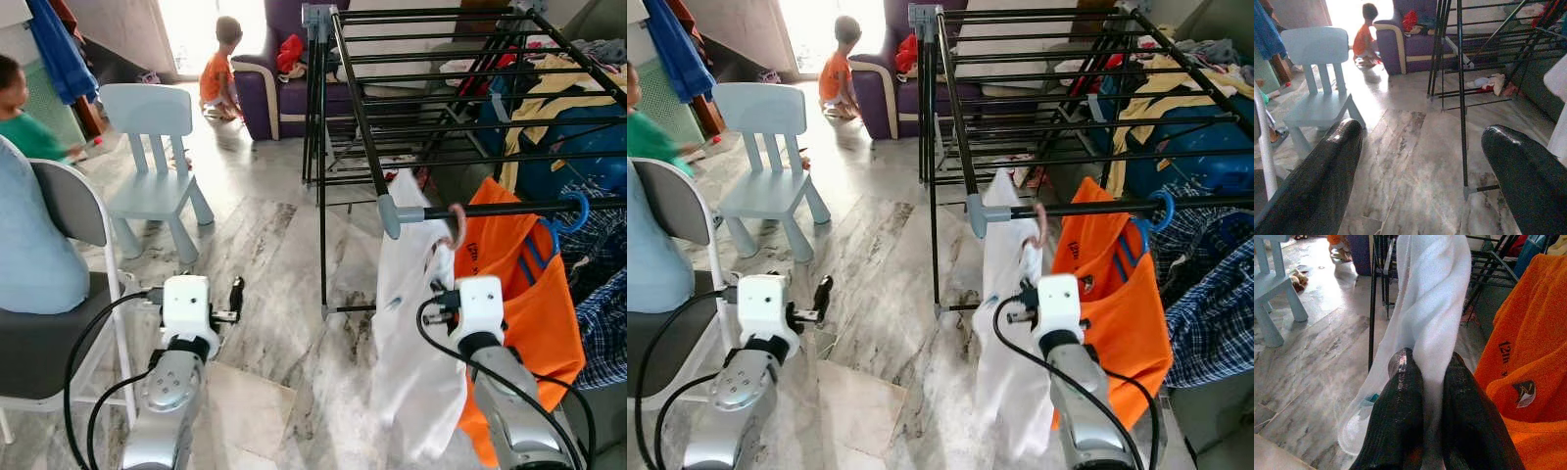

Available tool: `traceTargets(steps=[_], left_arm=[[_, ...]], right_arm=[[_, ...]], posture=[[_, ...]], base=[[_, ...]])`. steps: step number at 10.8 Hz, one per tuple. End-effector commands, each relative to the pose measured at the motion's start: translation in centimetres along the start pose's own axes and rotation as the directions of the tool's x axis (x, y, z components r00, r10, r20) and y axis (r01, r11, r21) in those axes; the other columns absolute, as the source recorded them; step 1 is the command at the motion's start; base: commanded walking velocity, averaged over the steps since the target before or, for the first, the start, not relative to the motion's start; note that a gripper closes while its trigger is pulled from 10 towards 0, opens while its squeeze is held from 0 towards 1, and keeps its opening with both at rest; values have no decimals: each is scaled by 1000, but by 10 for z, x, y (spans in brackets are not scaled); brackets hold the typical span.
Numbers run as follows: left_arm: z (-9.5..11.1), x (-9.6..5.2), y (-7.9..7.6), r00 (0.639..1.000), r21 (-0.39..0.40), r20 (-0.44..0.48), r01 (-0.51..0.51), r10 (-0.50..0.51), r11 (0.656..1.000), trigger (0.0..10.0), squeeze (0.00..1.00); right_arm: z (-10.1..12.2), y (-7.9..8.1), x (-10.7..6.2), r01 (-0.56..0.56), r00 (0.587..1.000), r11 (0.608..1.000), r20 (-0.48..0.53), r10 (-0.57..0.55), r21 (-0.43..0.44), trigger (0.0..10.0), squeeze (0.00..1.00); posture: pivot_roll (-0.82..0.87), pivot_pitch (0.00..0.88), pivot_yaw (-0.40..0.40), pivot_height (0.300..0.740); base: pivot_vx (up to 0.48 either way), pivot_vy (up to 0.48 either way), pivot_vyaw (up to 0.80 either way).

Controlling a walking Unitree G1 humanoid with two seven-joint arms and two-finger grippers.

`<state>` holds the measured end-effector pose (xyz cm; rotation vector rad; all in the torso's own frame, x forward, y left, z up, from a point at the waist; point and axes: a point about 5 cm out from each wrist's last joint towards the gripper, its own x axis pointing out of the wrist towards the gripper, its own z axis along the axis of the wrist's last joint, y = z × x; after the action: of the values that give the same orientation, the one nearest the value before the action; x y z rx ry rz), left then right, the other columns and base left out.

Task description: Hang hanger

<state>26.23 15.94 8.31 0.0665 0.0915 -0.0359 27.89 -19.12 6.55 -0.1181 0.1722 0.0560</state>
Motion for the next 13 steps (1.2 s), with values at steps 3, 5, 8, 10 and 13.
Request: traceTargets(steps=[3,5,8,10,13], left_arm=[[1,1,0,1000,14,7,-14,14,1000,10000,0],[1,0,2,1000,17,8,-23,23,1000,10000,0],[1,1,1,1000,19,6,-24,24,1000,10000,0],[1,2,0,1000,21,9,-20,20,1000,10000,0],[2,3,-1,1000,24,11,-22,21,999,10000,0]], right_arm=[[29,10,12,-21,994,1000,105,20,11,10000,0],[29,15,13,-32,994,999,103,30,20,10000,0],[28,19,15,-44,994,999,100,41,25,10000,0],[28,20,16,-45,994,999,98,42,27,10000,0],[29,23,16,-56,994,998,99,52,36,10000,0]], posture=[[-69,0,9,740],[-65,0,5,740],[-67,0,5,740],[-67,0,5,740],[-67,0,3,740]], base=[[-201,0,0],[-341,0,0],[-377,0,0],[-373,0,0],[-371,0,0]])
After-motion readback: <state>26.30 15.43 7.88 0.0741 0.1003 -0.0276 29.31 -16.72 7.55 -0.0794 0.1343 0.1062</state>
